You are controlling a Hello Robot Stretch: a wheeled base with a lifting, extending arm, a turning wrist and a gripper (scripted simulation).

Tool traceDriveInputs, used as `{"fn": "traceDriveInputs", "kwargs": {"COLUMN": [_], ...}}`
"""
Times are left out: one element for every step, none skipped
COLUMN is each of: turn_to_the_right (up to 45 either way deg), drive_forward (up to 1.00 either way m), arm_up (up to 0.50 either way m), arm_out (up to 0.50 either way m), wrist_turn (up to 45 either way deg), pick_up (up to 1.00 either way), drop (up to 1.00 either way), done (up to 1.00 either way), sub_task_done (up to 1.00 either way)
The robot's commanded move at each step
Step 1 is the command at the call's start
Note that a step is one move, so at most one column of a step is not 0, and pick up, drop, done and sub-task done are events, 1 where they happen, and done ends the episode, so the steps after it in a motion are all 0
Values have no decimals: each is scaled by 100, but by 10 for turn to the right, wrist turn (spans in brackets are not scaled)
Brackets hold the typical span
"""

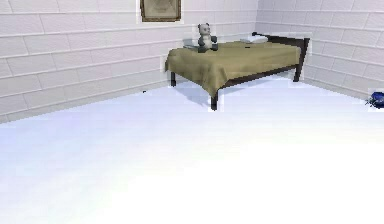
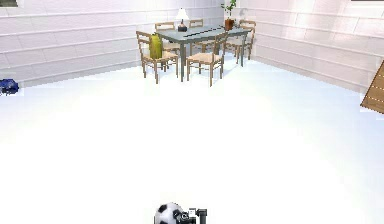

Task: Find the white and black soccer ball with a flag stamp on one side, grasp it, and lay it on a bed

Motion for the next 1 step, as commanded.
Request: {"fn": "traceDriveInputs", "kwargs": {"turn_to_the_right": [0], "drive_forward": [0], "arm_up": [0], "arm_out": [0], "wrist_turn": [450], "pick_up": [0], "drop": [0], "done": [0], "sub_task_done": [0]}}
